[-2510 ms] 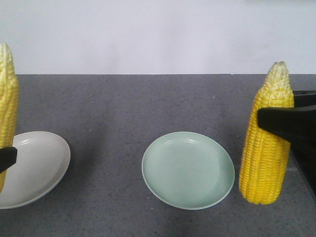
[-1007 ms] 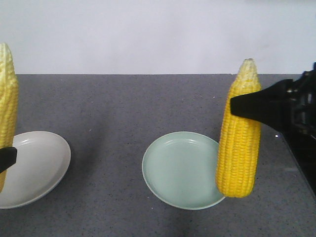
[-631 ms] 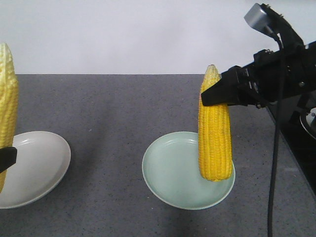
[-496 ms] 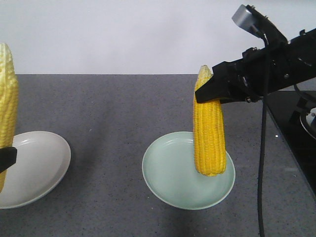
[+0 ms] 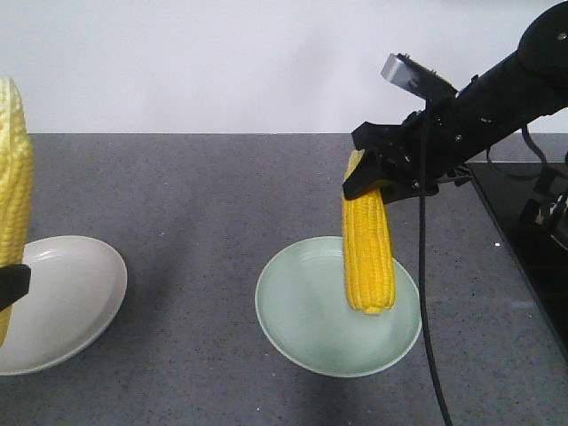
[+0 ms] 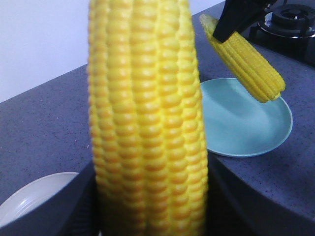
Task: Distribute corn equally
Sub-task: 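Swing the right gripper with its corn cob over the green plate, then lower the corn cob onto the green plate and open the right gripper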
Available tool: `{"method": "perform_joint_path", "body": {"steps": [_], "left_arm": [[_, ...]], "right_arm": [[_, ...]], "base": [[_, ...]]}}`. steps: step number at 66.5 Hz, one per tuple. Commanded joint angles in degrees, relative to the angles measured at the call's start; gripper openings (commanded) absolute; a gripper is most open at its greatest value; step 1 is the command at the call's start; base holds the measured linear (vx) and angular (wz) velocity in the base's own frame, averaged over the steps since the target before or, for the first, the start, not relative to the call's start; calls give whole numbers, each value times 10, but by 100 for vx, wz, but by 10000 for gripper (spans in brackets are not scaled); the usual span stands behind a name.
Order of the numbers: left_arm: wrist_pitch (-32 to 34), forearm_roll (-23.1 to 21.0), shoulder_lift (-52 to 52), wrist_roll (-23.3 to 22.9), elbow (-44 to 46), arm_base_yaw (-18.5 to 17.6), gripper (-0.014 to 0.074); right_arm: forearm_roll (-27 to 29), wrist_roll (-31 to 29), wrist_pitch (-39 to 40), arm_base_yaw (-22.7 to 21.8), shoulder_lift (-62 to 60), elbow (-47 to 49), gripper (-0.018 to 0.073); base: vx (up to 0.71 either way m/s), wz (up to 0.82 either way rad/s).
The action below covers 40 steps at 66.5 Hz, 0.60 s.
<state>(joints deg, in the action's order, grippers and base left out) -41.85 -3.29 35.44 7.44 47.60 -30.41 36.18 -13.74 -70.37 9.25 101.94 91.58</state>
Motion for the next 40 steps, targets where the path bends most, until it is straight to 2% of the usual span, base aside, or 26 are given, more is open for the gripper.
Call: {"method": "perform_joint_path", "body": {"steps": [1, 14, 28, 40], "left_arm": [[43, -3, 2, -5, 13, -3, 271], [43, -3, 2, -5, 13, -3, 271], [43, -3, 2, -5, 13, -3, 271], [43, -3, 2, -5, 13, -3, 271]], "right_arm": [[-1, 11, -24, 21, -9, 23, 245], [-63, 69, -33, 60, 33, 46, 245], [-70, 83, -30, 73, 63, 47, 252], [-75, 89, -20, 72, 77, 47, 325]], "base": [[0, 0], [0, 0], [0, 0], [0, 0]]}}
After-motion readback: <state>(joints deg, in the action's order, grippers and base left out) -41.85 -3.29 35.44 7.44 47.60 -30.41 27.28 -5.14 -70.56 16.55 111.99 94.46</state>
